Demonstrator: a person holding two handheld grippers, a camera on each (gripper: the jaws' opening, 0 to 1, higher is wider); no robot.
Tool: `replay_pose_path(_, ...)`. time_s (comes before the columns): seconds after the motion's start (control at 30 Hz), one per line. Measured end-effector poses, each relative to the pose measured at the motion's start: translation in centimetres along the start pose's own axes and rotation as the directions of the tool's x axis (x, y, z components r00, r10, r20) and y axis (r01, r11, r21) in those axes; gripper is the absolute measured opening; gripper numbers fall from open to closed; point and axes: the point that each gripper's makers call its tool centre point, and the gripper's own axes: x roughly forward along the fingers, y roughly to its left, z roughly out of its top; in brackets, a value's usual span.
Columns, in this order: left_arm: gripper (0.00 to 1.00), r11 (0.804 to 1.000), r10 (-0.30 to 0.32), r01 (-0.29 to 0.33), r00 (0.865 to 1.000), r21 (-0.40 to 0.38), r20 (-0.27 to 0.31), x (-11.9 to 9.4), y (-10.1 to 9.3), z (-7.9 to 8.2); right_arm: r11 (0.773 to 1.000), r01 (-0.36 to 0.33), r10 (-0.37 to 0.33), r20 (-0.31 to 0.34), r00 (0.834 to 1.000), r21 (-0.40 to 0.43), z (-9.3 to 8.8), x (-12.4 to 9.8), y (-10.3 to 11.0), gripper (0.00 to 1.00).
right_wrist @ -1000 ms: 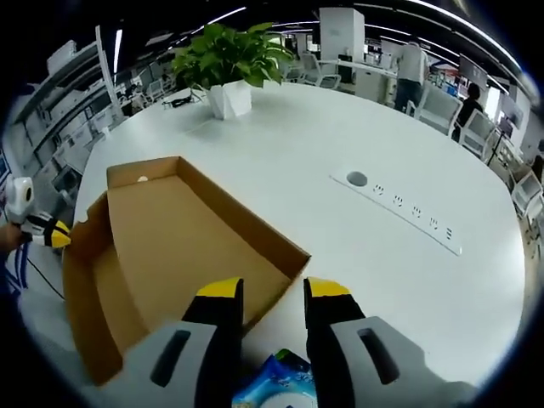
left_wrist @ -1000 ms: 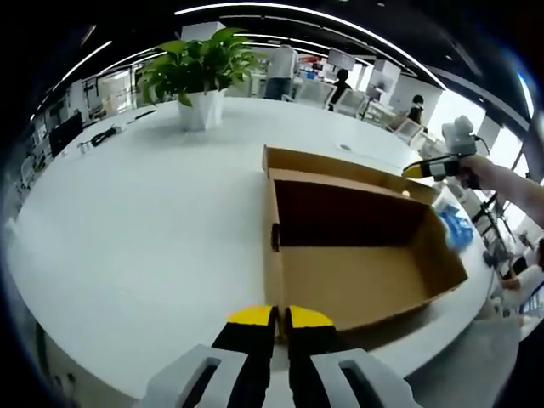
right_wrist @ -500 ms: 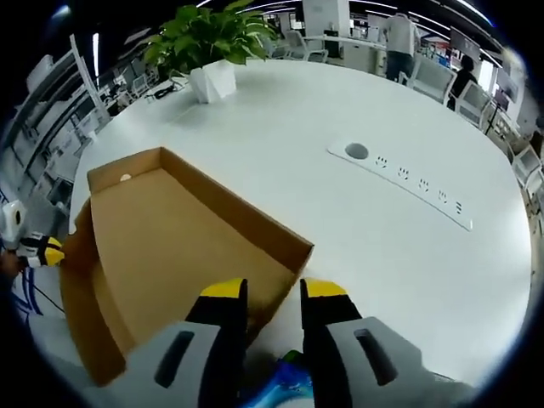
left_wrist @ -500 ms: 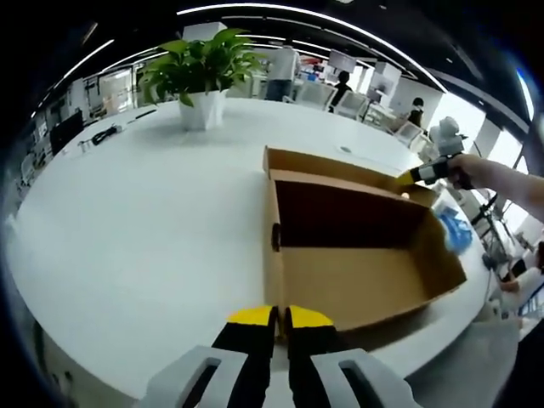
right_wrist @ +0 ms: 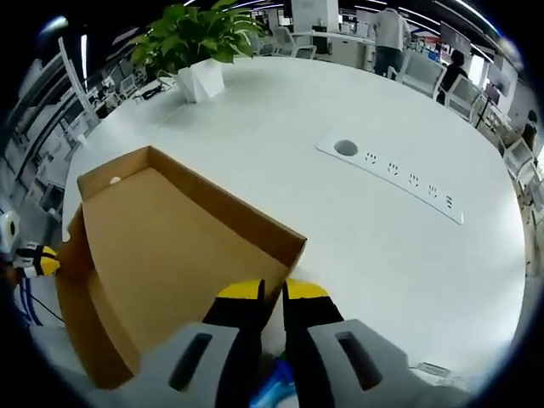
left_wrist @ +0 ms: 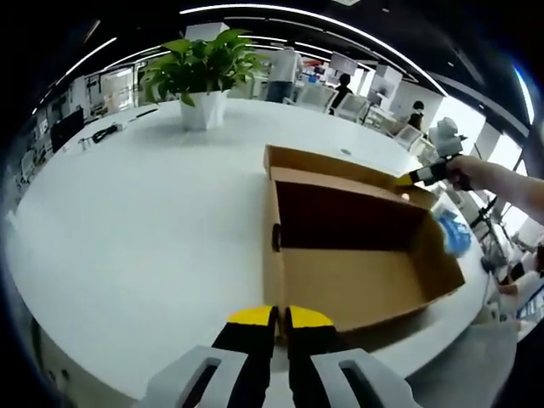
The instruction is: Operate the shoe box by opening the lid, removing the specified soft item, and placing it in the target area until the item is outside and the box remains undamaged.
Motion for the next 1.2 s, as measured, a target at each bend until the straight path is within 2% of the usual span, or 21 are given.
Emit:
replay_pose_path(0.47,0.04,1.000,-0.005,0.006,1.000,-0.014,0.009,0.0,-0.1,0.0,1.000,0.007,-0.007,0.029,1.000,-0.008,0.6,-1.9,0.6,0.04)
replay_pose_path(0.63,0.04,1.000,-0.007,0.008,1.000,-0.011,0.014,0.0,0.0,0.0,1.000,0.008,-0.007,0.041,0.999,-0.019,1.1,-2.9,0.9,0.04)
replay_pose_path(0.77,0.04,1.000,-0.004,0.004,1.000,-0.002,0.012,0.0,0.1,0.0,0.999,0.015,-0.013,0.050,0.999,-0.029,1.3,-2.9,0.8,0.04)
replay_pose_path(1.03,0.04,1.000,-0.002,0.002,1.000,0.006,0.013,0.0,0.0,0.0,0.999,0.021,-0.017,0.083,0.996,-0.045,2.0,-4.7,1.3,0.03)
replay_pose_path(1.2,0.04,1.000,-0.002,0.002,1.000,0.012,0.011,0.0,0.0,0.0,0.999,0.021,-0.016,0.101,0.995,-0.048,2.3,-4.9,1.1,0.03)
